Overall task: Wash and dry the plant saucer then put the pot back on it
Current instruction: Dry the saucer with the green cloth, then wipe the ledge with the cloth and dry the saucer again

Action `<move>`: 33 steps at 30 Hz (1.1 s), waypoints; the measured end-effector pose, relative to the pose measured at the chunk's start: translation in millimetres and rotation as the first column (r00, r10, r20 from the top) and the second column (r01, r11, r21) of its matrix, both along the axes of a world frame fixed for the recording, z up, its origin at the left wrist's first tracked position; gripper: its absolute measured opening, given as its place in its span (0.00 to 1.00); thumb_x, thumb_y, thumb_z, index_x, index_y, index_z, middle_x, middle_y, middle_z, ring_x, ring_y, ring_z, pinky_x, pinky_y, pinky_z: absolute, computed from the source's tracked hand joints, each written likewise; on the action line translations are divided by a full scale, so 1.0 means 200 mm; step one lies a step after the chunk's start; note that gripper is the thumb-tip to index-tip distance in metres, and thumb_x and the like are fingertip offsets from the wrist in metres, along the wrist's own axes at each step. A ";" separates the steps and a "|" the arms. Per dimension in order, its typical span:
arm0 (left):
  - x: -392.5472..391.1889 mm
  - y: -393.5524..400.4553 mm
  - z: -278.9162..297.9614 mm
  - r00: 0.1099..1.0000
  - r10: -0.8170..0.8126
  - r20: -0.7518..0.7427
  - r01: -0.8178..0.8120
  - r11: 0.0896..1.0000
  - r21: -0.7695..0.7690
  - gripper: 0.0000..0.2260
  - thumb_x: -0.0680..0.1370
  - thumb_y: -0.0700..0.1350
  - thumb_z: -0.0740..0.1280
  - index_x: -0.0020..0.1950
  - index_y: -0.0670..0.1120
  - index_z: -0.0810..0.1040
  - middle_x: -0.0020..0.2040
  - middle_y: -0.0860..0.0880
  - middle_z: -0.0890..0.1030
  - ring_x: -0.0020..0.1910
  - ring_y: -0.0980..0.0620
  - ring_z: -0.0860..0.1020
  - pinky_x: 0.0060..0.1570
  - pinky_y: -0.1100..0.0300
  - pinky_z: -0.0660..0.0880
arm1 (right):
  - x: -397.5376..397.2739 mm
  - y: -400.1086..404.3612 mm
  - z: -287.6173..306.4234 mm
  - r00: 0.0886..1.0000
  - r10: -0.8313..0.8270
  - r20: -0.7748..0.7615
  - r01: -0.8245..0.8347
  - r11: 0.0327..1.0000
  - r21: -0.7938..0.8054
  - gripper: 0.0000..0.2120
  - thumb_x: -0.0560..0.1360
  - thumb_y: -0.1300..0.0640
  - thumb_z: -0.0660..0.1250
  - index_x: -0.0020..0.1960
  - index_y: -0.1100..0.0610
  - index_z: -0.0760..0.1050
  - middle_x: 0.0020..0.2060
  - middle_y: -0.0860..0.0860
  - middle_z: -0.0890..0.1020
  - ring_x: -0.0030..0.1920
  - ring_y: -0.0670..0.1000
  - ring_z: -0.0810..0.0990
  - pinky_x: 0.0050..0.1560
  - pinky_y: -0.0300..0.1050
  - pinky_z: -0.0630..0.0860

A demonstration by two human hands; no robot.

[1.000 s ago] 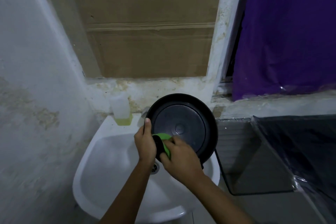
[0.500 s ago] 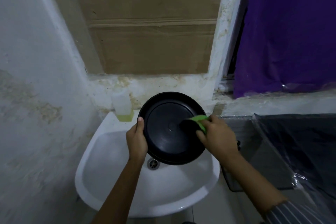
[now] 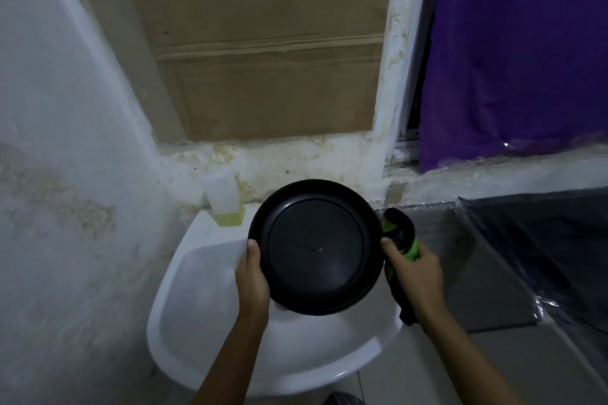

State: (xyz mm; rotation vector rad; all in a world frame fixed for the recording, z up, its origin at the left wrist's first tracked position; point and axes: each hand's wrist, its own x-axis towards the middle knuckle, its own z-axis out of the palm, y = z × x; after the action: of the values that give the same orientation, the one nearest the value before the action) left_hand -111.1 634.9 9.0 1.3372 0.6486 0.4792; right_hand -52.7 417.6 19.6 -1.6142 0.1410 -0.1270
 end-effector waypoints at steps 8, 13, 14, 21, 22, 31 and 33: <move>-0.07 -0.10 -0.04 0.906 -0.367 -0.210 0.380 0.925 0.023 0.14 0.80 0.55 0.55 0.64 0.54 0.68 0.53 0.49 0.78 0.44 0.46 0.78 0.30 0.61 0.73 | -0.18 -0.15 0.00 0.996 -0.093 0.003 0.092 0.991 0.092 0.05 0.71 0.57 0.72 0.43 0.47 0.80 0.36 0.42 0.85 0.38 0.39 0.82 0.34 0.30 0.76; -0.10 -0.26 -0.11 0.782 -0.593 -0.191 0.593 0.803 -0.062 0.08 0.81 0.47 0.56 0.60 0.51 0.67 0.34 0.44 0.79 0.22 0.48 0.75 0.18 0.64 0.63 | -0.23 -0.37 -0.05 0.966 -0.258 -0.027 0.258 0.966 0.004 0.02 0.71 0.55 0.72 0.42 0.51 0.79 0.37 0.48 0.84 0.36 0.46 0.81 0.34 0.37 0.74; -0.10 -0.31 -0.12 0.767 -0.612 -0.193 0.612 0.788 -0.066 0.08 0.81 0.46 0.57 0.60 0.50 0.67 0.35 0.44 0.79 0.23 0.48 0.76 0.17 0.63 0.64 | -0.24 -0.41 -0.06 0.957 -0.288 -0.023 0.288 0.958 -0.007 0.02 0.72 0.55 0.72 0.43 0.52 0.80 0.36 0.49 0.83 0.36 0.47 0.80 0.35 0.39 0.74; -0.02 -0.64 -0.16 0.722 -0.670 -0.174 0.640 0.742 -0.200 0.11 0.81 0.45 0.59 0.63 0.50 0.64 0.52 0.43 0.77 0.29 0.43 0.82 0.18 0.59 0.74 | -0.18 -0.71 -0.09 0.888 -0.460 -0.009 0.460 0.888 -0.013 0.09 0.76 0.57 0.65 0.43 0.63 0.77 0.35 0.56 0.79 0.37 0.53 0.77 0.40 0.46 0.72; 0.00 -0.70 -0.17 0.727 -0.663 -0.175 0.631 0.747 -0.208 0.12 0.81 0.45 0.59 0.63 0.49 0.64 0.51 0.44 0.77 0.28 0.43 0.82 0.18 0.58 0.74 | -0.16 -0.76 -0.10 0.887 -0.462 -0.017 0.461 0.887 -0.018 0.09 0.76 0.57 0.65 0.41 0.62 0.76 0.33 0.55 0.79 0.35 0.53 0.76 0.38 0.45 0.71; 0.27 -1.23 -0.33 0.842 -0.502 -0.197 0.432 0.847 -0.311 0.16 0.82 0.43 0.56 0.70 0.46 0.60 0.48 0.45 0.77 0.23 0.46 0.81 0.18 0.54 0.76 | 0.10 -1.24 -0.19 0.927 -0.370 -0.070 0.358 0.923 -0.138 0.07 0.76 0.57 0.65 0.41 0.58 0.76 0.33 0.52 0.78 0.36 0.51 0.76 0.36 0.44 0.70; 0.34 -1.35 -0.40 0.869 -0.439 -0.230 0.343 0.867 -0.361 0.19 0.82 0.42 0.55 0.73 0.45 0.57 0.51 0.40 0.77 0.21 0.45 0.80 0.17 0.54 0.76 | 0.16 -1.36 -0.20 0.945 -0.321 -0.071 0.304 0.936 -0.178 0.08 0.76 0.57 0.65 0.38 0.56 0.74 0.31 0.52 0.77 0.33 0.51 0.74 0.34 0.44 0.68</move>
State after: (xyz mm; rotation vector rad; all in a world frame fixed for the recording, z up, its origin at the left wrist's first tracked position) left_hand -43.4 364.8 -71.3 1.2085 0.6472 -0.1688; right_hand -20.3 146.1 -21.0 -1.7550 0.4769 -0.3112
